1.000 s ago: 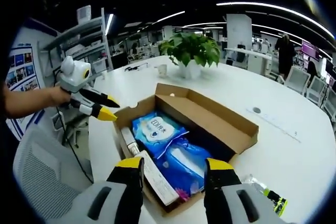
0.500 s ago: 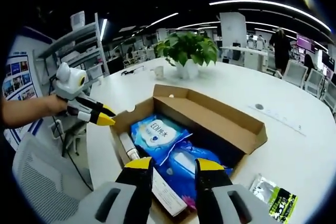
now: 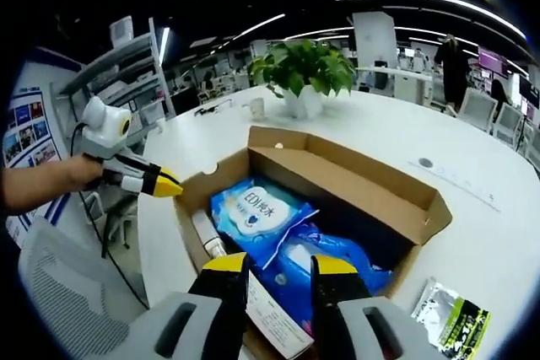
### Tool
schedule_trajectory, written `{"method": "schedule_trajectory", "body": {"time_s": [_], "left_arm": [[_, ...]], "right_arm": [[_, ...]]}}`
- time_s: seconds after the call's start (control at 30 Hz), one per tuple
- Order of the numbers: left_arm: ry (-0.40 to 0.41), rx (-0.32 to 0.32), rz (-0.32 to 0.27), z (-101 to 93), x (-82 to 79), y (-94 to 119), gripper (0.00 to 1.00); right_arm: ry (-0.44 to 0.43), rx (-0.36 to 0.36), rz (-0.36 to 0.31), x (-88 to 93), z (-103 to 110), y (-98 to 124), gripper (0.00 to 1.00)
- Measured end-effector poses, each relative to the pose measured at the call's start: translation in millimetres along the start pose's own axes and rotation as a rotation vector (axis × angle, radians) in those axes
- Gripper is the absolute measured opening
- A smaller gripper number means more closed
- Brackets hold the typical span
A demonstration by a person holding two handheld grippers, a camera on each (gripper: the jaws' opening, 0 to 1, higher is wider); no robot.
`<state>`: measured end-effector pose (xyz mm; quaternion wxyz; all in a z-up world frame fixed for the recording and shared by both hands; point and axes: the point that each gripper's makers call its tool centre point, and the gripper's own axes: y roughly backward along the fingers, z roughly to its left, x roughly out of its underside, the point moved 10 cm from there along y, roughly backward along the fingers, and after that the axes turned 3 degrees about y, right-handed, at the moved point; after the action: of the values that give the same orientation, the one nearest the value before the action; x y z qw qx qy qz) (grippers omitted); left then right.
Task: Operate the shoe box by opening the lid, removing the specified soft item, and placing it in the target area until the item is outside and the box remains undamaged.
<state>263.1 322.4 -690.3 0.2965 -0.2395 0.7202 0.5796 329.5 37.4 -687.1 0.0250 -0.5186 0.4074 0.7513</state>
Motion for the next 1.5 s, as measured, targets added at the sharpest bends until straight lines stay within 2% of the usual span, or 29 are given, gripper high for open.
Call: {"method": "schedule_trajectory", "body": {"time_s": [0.27, 0.8, 1.5], "left_arm": [[0.040, 0.001, -0.001, 0.2, 0.3, 0, 0.04], [0.050, -0.004, -0.001, 0.4, 0.2, -1, 0.03], [0.070, 0.002, 0.001, 1.4, -0.3, -2, 0.03]], "right_arm": [[-0.003, -0.004, 0.009, -3.9, -2, -17, 0.22], [-0.008, -0.023, 0.037, -8.0, -1, -47, 0.20], [-0.091, -0.025, 0.083, -8.1, -5, -76, 0.13]]}}
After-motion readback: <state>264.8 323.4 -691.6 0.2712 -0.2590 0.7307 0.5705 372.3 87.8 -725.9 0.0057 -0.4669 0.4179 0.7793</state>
